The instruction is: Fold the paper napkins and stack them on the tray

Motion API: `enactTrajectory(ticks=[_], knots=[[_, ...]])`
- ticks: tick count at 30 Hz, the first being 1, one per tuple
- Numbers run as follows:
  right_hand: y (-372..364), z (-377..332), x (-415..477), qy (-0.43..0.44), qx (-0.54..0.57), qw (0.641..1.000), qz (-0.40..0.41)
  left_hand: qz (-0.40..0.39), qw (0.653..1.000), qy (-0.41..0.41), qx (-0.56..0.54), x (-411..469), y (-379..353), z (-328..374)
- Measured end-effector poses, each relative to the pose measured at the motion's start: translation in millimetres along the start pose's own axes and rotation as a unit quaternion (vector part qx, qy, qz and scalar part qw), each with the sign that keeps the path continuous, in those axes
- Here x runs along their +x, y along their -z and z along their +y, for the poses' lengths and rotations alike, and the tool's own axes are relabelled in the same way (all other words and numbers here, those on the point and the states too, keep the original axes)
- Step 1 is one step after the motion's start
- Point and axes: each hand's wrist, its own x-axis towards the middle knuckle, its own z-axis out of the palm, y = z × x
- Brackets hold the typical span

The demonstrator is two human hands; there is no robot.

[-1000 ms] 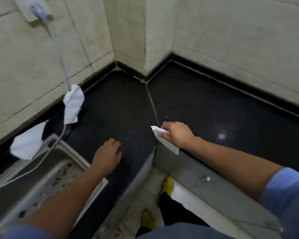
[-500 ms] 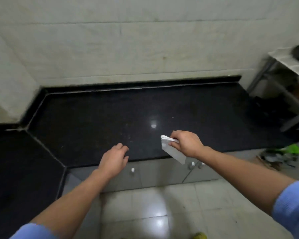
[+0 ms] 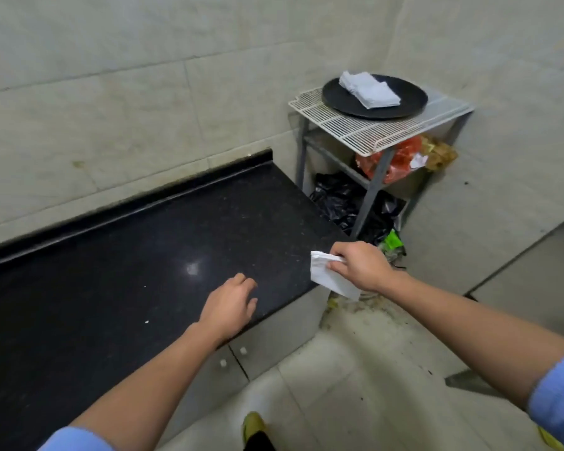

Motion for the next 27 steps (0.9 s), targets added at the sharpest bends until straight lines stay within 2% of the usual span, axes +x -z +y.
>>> enactTrajectory(ticks=[7, 18, 23, 27], knots=[[59.5, 97.8, 65.7, -0.064, 0.06, 0.995, 0.043, 0.013, 0.997, -0.077, 0.004, 155.7, 5.5, 35.9], [217.2, 208.2, 203.9, -0.121, 0.068, 0.967, 0.215, 0.061, 0.984, -0.165, -0.033, 377.3, 65.1, 93.4], [258.5, 251.3, 268.8, -0.105, 0.062, 0.966, 0.227, 0.097, 0.98, -0.169, -0.05, 439.5, 73.6, 114.4], [286.2, 286.2, 329.9, -0.073, 0.051, 0.975, 0.201, 0.128, 0.98, -0.147, -0.044, 487.5, 72.9, 132.8]])
